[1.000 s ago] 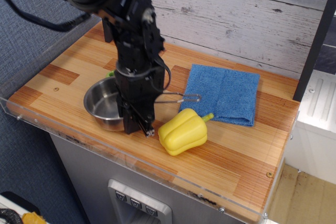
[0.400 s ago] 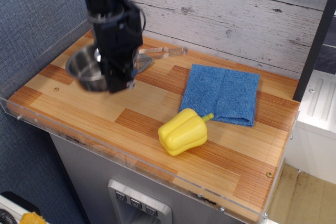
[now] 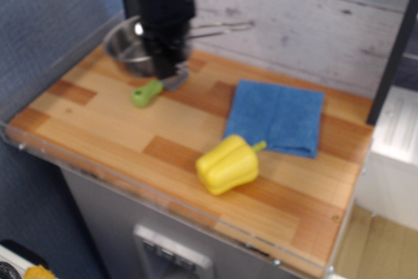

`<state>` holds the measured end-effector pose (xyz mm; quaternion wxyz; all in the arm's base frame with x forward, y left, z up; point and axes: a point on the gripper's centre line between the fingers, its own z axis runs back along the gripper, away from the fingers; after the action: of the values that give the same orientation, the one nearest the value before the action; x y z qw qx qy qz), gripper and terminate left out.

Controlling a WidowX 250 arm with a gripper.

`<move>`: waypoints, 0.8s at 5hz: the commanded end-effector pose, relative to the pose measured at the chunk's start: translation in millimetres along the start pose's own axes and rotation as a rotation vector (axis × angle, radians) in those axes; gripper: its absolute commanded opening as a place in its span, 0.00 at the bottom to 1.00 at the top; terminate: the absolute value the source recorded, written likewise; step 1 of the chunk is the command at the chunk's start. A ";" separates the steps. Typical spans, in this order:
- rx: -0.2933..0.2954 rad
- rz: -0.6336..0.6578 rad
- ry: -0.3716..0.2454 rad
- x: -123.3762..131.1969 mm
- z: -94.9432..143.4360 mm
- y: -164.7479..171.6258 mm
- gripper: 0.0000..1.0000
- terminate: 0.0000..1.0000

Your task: Put pan on towel

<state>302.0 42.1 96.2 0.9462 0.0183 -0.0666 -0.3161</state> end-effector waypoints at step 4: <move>0.002 -0.265 -0.016 75.9 -29.0 -69.8 0.00 0.00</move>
<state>322.0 -57.1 54.2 0.8995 0.0178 -0.0484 -0.4339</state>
